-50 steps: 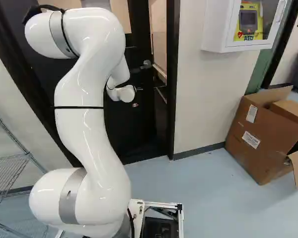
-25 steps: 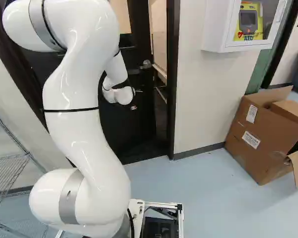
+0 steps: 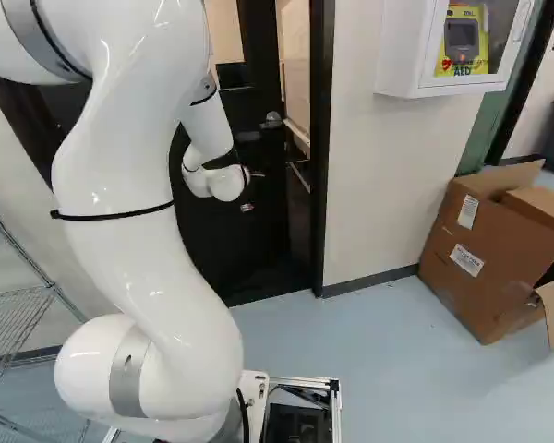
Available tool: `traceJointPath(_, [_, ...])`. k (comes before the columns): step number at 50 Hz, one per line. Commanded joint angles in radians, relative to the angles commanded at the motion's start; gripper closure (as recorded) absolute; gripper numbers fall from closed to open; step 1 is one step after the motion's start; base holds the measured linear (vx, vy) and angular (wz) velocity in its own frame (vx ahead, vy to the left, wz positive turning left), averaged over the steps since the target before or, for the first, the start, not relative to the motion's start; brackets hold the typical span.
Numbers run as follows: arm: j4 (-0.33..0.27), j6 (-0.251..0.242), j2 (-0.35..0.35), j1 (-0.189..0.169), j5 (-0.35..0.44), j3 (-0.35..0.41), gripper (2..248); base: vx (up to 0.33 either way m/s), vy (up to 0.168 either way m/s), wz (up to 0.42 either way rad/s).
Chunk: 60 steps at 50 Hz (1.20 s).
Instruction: Open the door and move inside
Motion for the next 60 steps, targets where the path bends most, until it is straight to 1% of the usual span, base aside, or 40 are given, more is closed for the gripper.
traceJointPath(10, [0.009,0.000,0.047,-0.006,0.000,0.056,3,0.000,0.000,0.000])
traceJointPath(26, [0.022,0.000,0.122,-0.024,0.000,0.142,3,0.000,0.000,0.000])
traceJointPath(28, [0.022,0.000,0.122,-0.024,0.000,0.142,3,0.000,0.000,0.000])
traceJointPath(60, [0.051,0.000,0.274,-0.071,0.000,0.307,3,0.000,0.000,0.000])
